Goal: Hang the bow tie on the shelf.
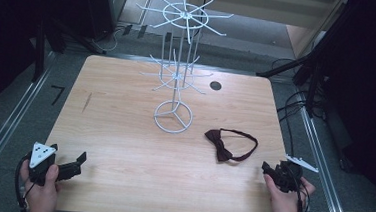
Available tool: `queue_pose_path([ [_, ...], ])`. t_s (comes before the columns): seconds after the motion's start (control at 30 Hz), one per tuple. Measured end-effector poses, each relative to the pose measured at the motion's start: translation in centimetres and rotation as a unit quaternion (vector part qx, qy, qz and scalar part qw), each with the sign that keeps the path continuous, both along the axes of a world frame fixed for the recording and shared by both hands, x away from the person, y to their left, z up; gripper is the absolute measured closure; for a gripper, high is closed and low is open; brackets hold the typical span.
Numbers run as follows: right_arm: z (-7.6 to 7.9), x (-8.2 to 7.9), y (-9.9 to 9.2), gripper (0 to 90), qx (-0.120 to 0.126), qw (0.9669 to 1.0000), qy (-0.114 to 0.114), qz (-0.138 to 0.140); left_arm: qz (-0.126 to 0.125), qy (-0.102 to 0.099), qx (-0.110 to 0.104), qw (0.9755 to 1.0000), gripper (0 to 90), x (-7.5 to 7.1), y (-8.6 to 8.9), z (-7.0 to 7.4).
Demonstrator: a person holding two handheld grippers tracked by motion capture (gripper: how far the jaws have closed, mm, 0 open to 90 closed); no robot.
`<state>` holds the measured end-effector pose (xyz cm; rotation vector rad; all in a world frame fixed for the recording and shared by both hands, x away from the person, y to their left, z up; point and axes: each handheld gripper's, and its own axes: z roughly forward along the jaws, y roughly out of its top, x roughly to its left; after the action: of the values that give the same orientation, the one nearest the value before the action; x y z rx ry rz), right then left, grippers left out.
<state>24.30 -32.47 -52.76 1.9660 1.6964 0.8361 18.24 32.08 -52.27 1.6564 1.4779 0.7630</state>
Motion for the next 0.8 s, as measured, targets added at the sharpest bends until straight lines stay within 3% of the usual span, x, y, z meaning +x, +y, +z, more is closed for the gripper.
queue_pose_path([
  [0.13, 0.3, 1.5, 0.4, 40.3, -0.005, 0.9993, 0.029, 0.021, 0.001, 0.000, 0.000, 1.0000, 0.1, 0.0, 0.0, 0.0],
  [0.23, 0.7, 2.1, 0.4, 43.1, 0.001, 0.9990, 0.035, 0.027, 0.000, 0.001, 0.003, 1.0000, 0.2, 0.0, 0.0, 0.0],
  [0.37, 1.3, 3.7, 1.1, 47.3, 0.004, 0.9964, 0.047, 0.070, -0.002, 0.002, 0.002, 1.0000, 0.1, 0.0, 0.0, 0.0],
  [0.53, 2.1, 5.1, 2.2, 47.9, 0.008, 0.9949, 0.056, 0.083, -0.001, 0.001, 0.002, 1.0000, 0.1, 0.0, 0.0, 0.0],
  [0.63, 2.3, 5.5, 2.7, 49.4, -0.003, 0.9939, 0.065, 0.089, -0.001, 0.002, 0.000, 1.0000, 0.1, 0.0, 0.0, 0.0],
  [0.67, 2.5, 6.1, 3.1, 49.9, -0.005, 0.9924, 0.083, 0.091, -0.001, 0.002, 0.000, 1.0000, 0.1, 0.0, 0.0, 0.0],
  [0.8, 2.6, 6.9, 3.4, 52.1, 0.011, 0.9920, 0.102, 0.074, -0.002, 0.003, 0.000, 1.0000, 0.1, 0.0, 0.0, 0.0],
])
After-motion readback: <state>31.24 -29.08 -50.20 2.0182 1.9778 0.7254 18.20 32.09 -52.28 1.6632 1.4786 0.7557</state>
